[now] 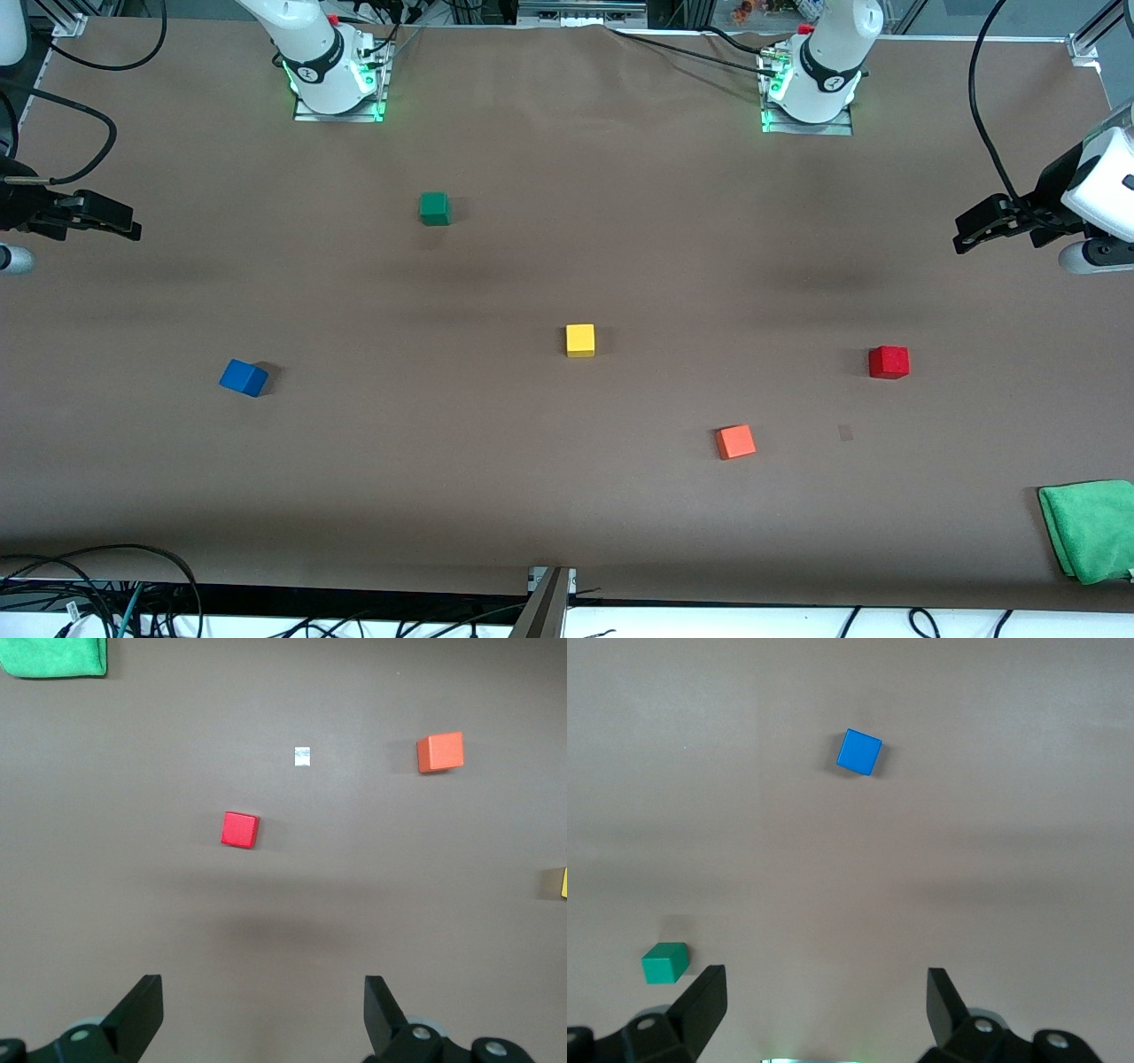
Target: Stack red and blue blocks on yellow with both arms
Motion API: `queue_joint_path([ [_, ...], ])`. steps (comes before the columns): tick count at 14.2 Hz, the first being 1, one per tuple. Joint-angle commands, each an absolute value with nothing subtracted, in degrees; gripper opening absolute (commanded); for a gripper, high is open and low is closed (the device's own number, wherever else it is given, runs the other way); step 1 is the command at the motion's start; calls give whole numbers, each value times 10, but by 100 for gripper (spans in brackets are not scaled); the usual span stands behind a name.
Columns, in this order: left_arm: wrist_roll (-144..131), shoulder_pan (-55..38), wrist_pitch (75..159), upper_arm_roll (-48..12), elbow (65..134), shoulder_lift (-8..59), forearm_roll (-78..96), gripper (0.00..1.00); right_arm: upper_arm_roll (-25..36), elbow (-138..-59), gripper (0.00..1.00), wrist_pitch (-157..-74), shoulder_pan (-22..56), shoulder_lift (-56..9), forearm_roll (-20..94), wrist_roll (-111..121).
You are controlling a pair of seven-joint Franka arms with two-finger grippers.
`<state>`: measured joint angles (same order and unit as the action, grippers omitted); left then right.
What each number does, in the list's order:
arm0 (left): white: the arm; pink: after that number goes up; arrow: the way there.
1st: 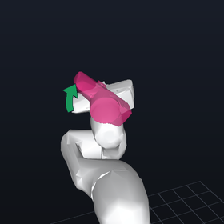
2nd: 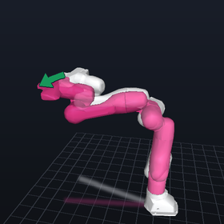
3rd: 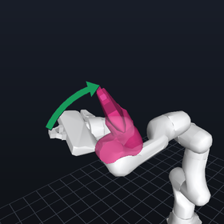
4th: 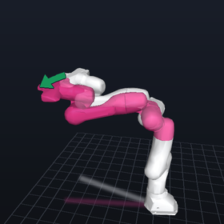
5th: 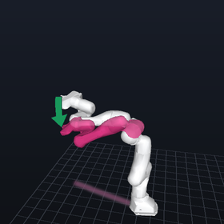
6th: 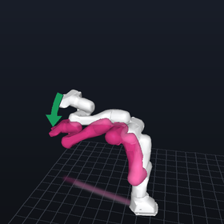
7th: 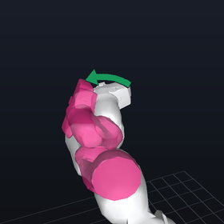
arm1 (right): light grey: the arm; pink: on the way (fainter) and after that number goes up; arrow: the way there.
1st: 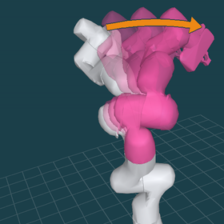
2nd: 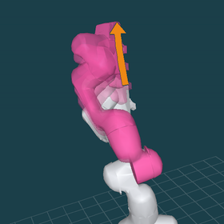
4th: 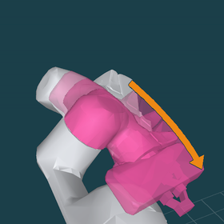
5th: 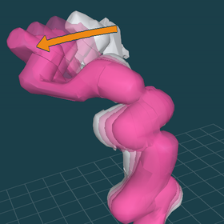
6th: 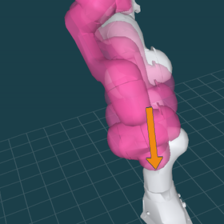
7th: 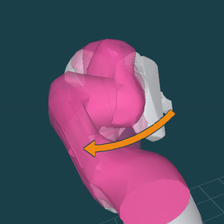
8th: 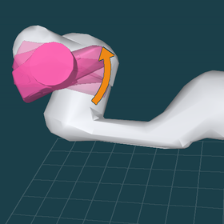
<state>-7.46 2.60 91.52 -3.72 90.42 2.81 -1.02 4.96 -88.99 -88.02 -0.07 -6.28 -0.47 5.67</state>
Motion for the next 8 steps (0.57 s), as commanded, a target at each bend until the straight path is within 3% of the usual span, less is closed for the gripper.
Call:
queue_joint_path([
  [1, -70, 29, 910, -38, 890, 34, -4, 100, 48, -877, 100, -879, -5, -76, -9, 51],
  [8, -76, 30, 902, -37, 892, 38, -4, 100, 48, -876, 100, -881, -3, -83, -9, 50],
])
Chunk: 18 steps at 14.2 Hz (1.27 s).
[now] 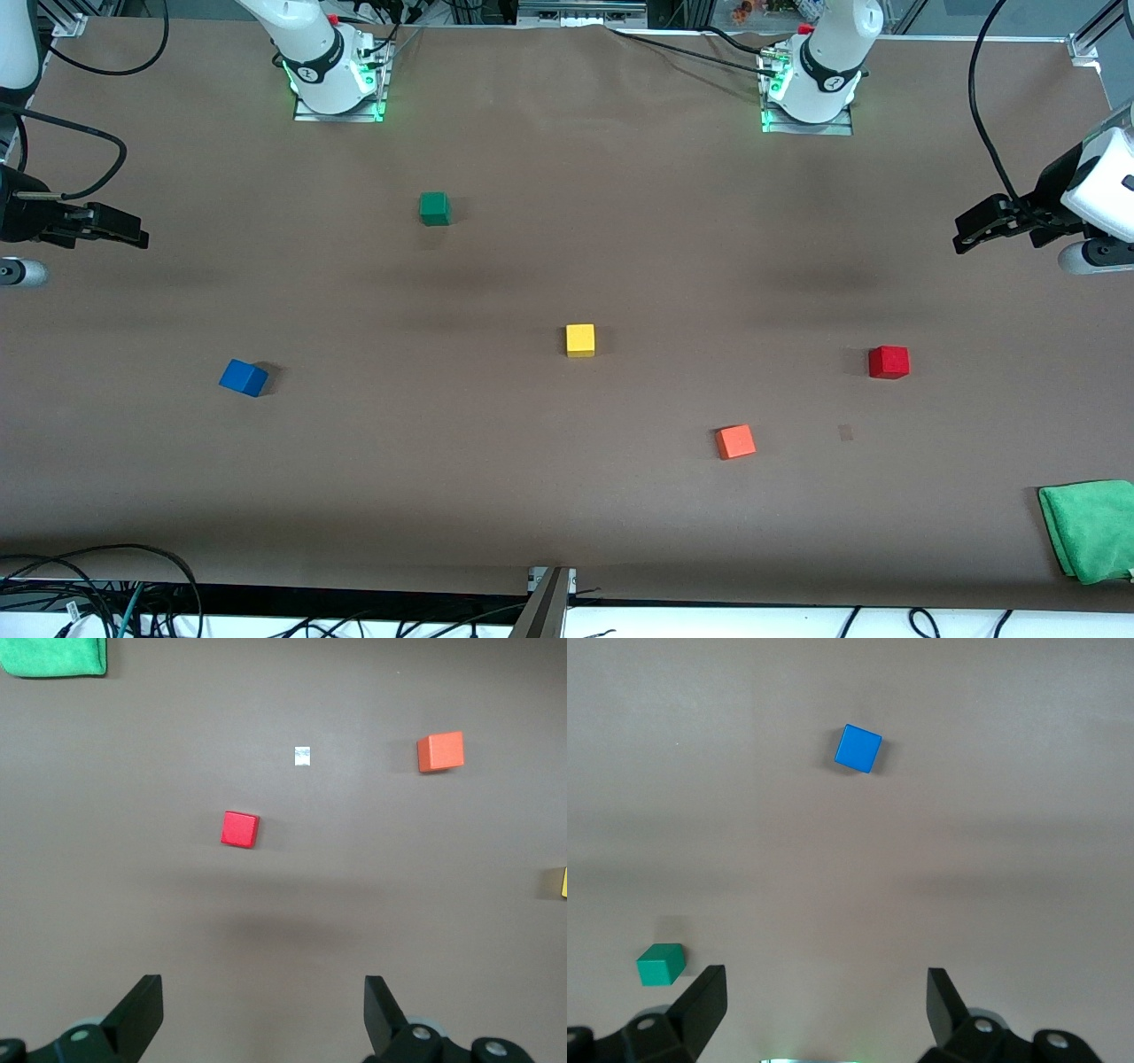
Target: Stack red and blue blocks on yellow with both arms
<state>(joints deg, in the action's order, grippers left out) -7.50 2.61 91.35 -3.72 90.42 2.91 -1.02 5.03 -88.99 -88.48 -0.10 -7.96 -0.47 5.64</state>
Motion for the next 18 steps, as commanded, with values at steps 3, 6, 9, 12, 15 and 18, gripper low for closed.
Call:
queue_joint_path([
  [3, -68, 40, 900, -35, 865, 97, -4, 100, 48, -876, 100, -881, -3, -83, -9, 51],
  [6, -64, 53, 904, -36, 858, 106, -2, 100, 48, -876, 100, -881, -4, -83, -9, 53],
  [9, -64, 55, 900, -36, 860, 144, -5, 100, 48, -876, 100, -881, -4, -84, -9, 51],
  [12, -62, 57, 917, -35, 941, 117, -5, 100, 48, -876, 100, -882, -4, -84, -9, 53],
  [15, -59, 83, 1029, -37, 1062, 80, -6, 100, 48, -876, 100, -882, -4, -84, -9, 53],
  [18, -55, 83, 1128, -38, 1151, 68, -7, 100, 48, -876, 100, -882, -4, -84, -9, 53],
])
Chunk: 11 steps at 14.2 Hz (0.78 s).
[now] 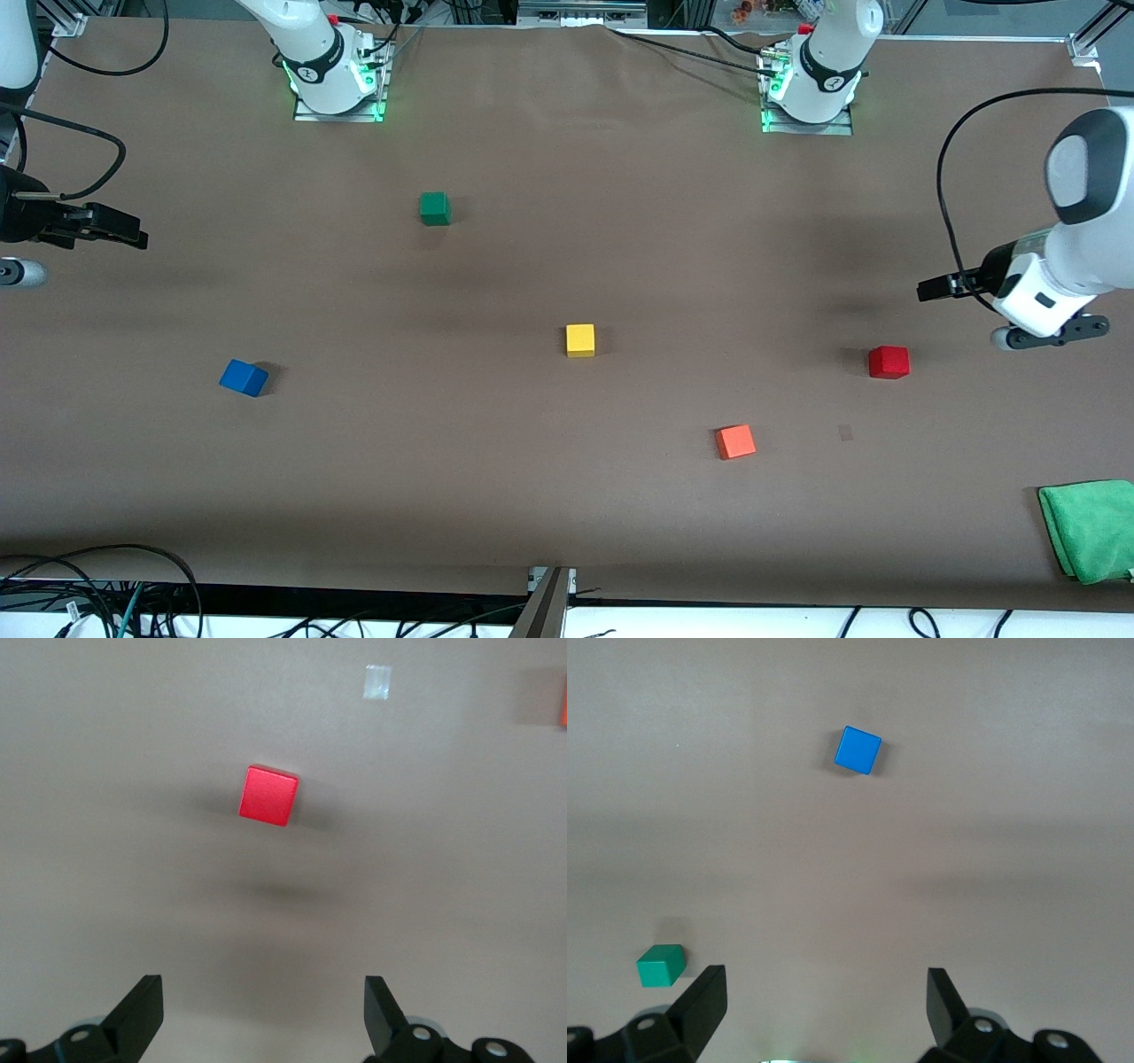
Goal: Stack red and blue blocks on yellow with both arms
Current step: 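Reach the left gripper down over the red cube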
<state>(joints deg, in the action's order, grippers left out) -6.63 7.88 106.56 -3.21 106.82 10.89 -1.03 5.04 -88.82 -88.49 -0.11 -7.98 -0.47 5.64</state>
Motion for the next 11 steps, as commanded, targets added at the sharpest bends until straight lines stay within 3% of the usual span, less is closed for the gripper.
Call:
queue_joint_path([
  [1, -55, 83, 1167, -39, 1177, 69, -7, 100, 48, -876, 100, -881, -4, -84, -9, 53],
  [3, -55, 79, 1247, -43, 1222, 77, -7, 100, 48, -876, 100, -882, -5, -84, -9, 53],
  [11, 38, 90, 1425, -43, 1217, 213, -33, 100, 48, -876, 100, -882, -5, -90, -9, 54],
])
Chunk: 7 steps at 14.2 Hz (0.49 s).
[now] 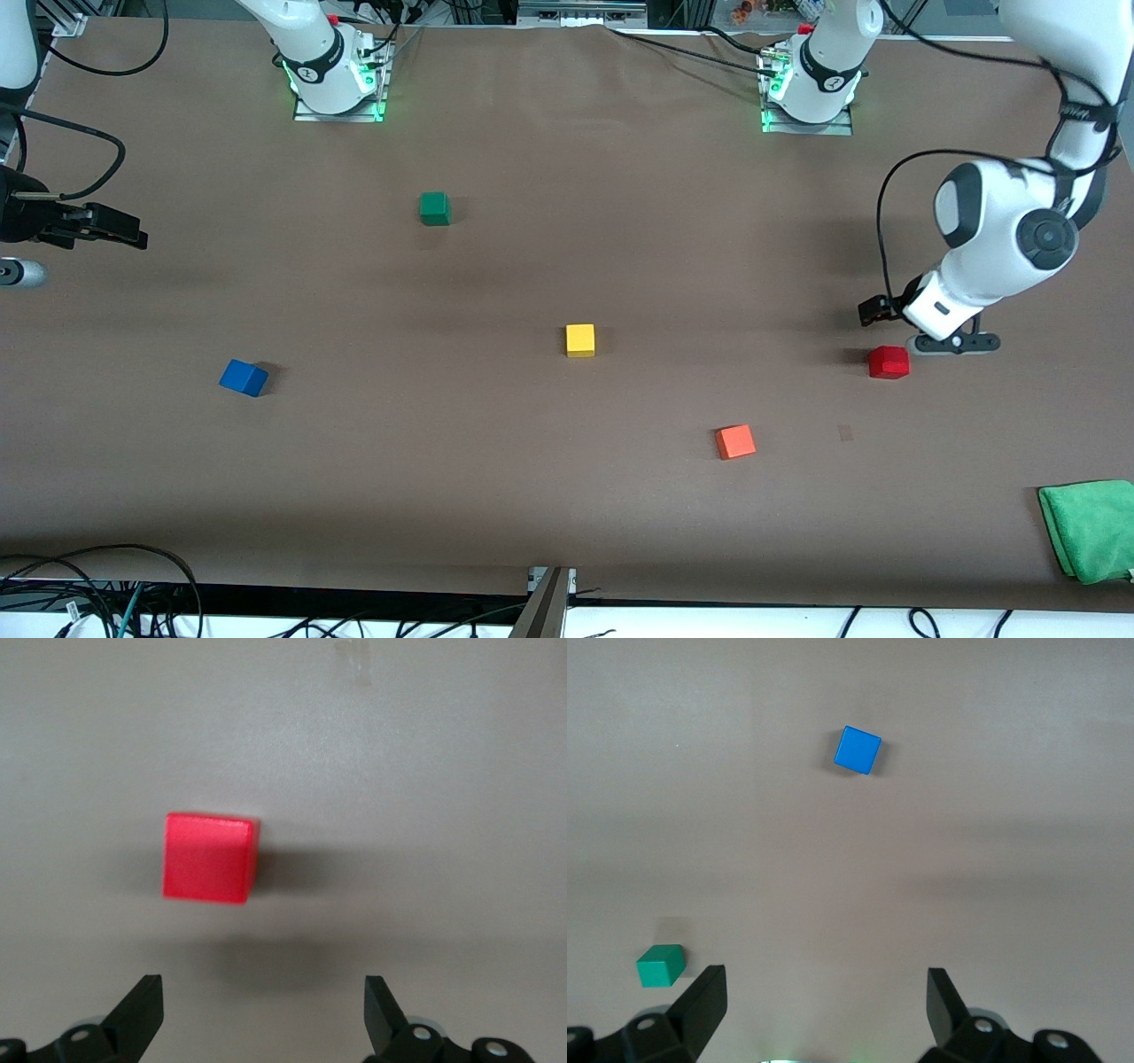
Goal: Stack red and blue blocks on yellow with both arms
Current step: 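Reach the left gripper down over the red cube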
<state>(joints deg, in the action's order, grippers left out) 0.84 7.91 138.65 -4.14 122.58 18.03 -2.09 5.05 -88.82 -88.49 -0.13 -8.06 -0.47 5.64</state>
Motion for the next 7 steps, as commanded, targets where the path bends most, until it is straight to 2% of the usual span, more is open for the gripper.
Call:
queue_joint_path([
  [1, 47, 103, 1442, -43, 1211, 229, -33, 100, 48, -875, 100, -882, -5, -91, -9, 54],
  [7, 69, 110, 1445, -42, 1165, 269, -34, 100, 48, -873, 100, -882, -4, -91, -9, 54],
])
